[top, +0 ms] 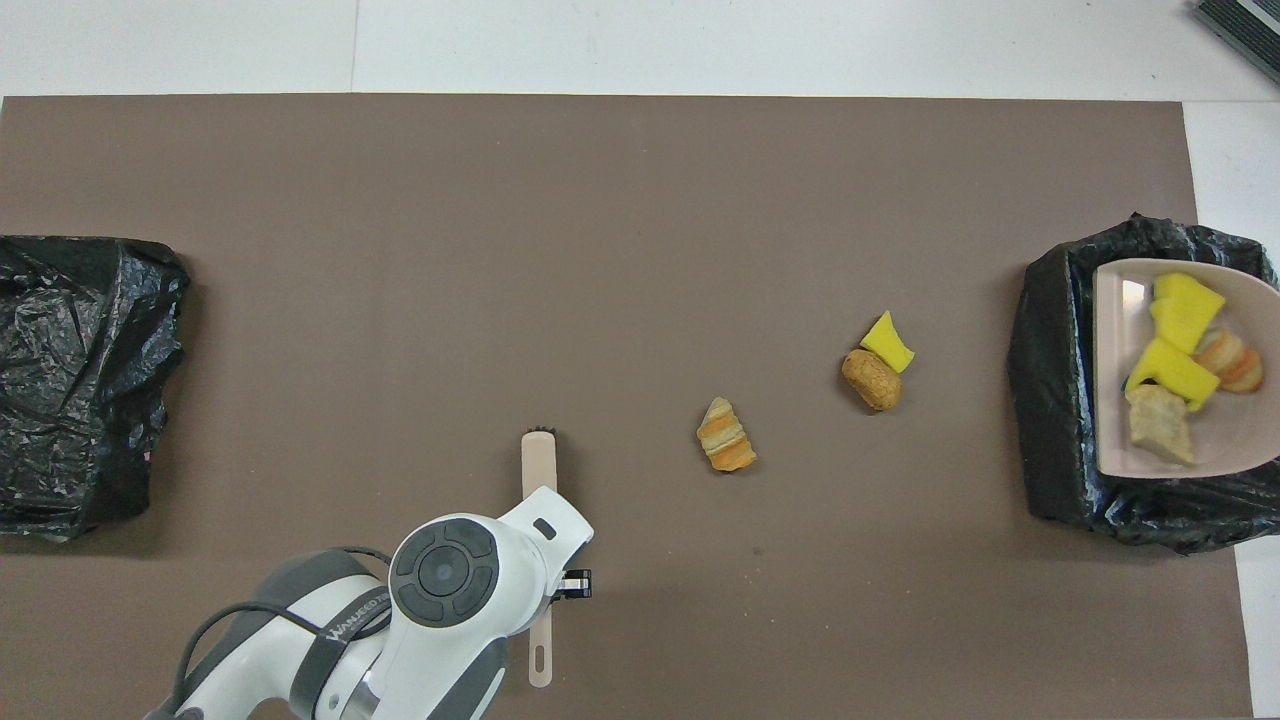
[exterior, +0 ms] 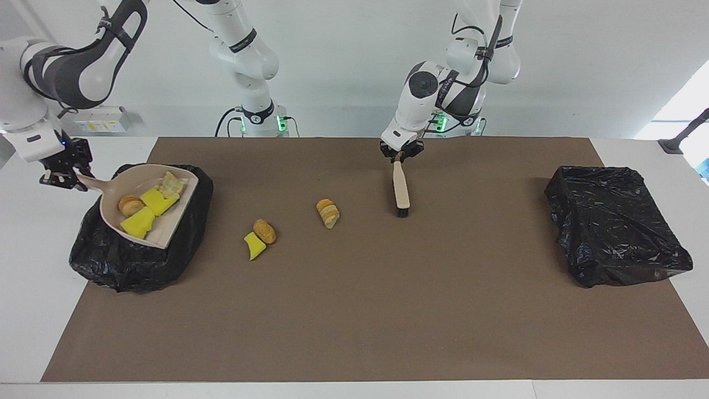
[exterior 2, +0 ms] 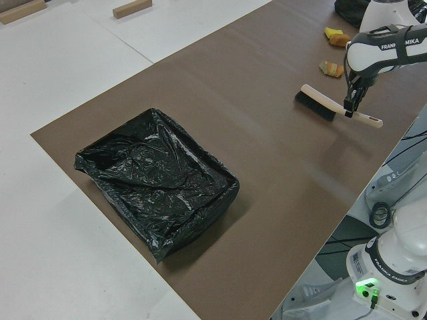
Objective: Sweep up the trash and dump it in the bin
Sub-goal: 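Carry the loaded dustpan with the right gripper over the black bag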
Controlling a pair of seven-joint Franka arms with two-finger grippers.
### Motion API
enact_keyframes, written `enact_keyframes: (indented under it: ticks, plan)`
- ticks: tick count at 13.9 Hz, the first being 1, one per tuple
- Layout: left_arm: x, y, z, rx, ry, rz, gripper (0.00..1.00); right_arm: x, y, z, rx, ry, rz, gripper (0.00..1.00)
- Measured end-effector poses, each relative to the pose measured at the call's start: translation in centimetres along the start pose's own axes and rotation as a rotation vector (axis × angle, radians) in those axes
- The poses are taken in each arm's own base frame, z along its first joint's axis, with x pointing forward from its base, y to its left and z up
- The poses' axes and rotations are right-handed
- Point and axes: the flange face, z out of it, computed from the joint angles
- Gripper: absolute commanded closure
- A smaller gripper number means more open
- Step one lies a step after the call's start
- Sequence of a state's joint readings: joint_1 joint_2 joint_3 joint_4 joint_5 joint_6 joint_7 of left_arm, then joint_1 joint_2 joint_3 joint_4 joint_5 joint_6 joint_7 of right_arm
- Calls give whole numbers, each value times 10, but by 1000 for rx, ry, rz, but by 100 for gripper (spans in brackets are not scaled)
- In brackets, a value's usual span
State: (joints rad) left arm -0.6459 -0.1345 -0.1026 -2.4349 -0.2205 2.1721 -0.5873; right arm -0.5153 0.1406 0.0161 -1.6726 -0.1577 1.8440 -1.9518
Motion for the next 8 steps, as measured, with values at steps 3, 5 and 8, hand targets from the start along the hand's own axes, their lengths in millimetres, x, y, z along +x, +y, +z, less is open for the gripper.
enact_keyframes:
  ticks: [3,5,8]
  plan:
    - [12,-7,-18,-8,-9,-28,0,-11,-12,-20,14,-103,-46,100]
    - [33,-18,-49,-39,14,-58,0,-12,-15,-23,50,-205,-41,100]
    - [59,-45,-112,-83,71,-81,0,6,-15,-13,73,-333,40,100]
